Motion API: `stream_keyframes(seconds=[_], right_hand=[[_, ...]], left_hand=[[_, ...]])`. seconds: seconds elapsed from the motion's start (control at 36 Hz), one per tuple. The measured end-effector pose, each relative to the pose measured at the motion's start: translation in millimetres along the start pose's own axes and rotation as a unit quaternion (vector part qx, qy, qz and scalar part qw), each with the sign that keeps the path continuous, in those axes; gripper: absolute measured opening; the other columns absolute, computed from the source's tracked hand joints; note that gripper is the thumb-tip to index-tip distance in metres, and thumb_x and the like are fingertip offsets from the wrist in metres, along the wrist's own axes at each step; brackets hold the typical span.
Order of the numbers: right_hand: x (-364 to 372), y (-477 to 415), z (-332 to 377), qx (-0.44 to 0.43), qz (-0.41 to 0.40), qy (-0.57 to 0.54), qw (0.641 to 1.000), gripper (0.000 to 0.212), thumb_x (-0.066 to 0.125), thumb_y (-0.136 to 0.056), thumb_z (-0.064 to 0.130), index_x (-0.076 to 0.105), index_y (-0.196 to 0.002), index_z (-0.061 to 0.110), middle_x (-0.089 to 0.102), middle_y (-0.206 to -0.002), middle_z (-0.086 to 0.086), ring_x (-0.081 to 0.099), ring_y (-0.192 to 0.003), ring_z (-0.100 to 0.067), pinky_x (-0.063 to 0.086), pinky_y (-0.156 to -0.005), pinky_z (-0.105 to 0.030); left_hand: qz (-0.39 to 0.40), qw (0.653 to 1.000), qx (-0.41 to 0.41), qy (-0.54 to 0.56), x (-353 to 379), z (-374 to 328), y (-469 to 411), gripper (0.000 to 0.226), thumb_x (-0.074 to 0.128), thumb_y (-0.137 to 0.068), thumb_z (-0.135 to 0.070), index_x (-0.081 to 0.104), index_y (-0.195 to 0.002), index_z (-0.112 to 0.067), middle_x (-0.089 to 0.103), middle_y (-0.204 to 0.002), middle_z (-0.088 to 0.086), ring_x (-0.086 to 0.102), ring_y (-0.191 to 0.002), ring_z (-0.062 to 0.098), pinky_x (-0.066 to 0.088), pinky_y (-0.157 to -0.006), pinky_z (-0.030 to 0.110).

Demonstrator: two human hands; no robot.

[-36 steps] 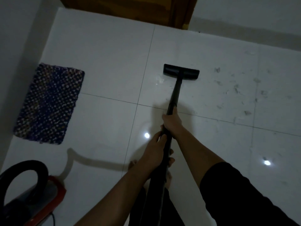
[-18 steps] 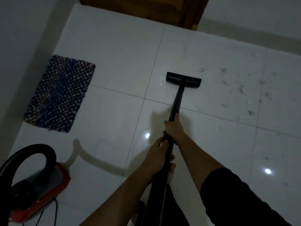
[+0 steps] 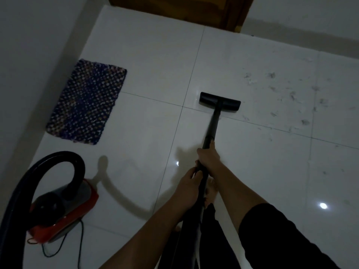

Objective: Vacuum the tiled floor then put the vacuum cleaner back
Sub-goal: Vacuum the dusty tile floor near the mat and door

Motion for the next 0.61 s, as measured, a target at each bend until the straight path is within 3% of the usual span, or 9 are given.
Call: stream_keyframes(seconds=[0.19,0.36,0.61], right_hand=[[17.5,21.3,-36.4,0.009,-0.007,-0.019,1.000,0.079,0.045,-0.091,0.009,0.004,-0.153,0.034,0.054,-0.102,-0.018,0.053,-0.055,-0.020,0.047,-0.049,-0.029],[26.0,37.6,-59.0,0.014,-0.010,-0.011,1.000,0.078,0.045,-0.091,0.009,0.006,-0.153,0.033,0.049,-0.078,-0.008,0.053,-0.051,-0.019,0.046,-0.048,-0.027],[20.6,41.5,-86.5,0.007,-0.002,0.007,1.000,0.076,0.045,-0.093,0.012,0.003,-0.154,0.030,0.048,-0.077,-0.006,0.055,-0.055,-0.019,0.050,-0.056,-0.030]], left_hand=[[-0.002,1.000,0.002,-0.004,-8.1,34.2,27.2,0.038,0.034,-0.102,-0.031,0.046,-0.135,-0.019,0.058,-0.074,0.007,0.052,-0.052,0.016,0.043,-0.052,0.028],[-0.009,1.000,-0.003,-0.011,-10.6,56.2,45.6,0.038,0.034,-0.102,-0.030,0.046,-0.136,-0.018,0.057,-0.079,0.006,0.053,-0.056,0.016,0.043,-0.054,0.028],[-0.008,1.000,-0.027,0.012,-3.1,81.9,48.9,0.036,0.035,-0.102,-0.032,0.046,-0.134,-0.021,0.057,-0.072,0.012,0.051,-0.047,0.018,0.044,-0.048,0.027]])
Point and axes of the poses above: each hand's wrist, its own y-axis away from the middle knuckle, its own x-axis out of the palm, z = x × y, the point moved 2 cm from there along -y, towards the middle knuckle
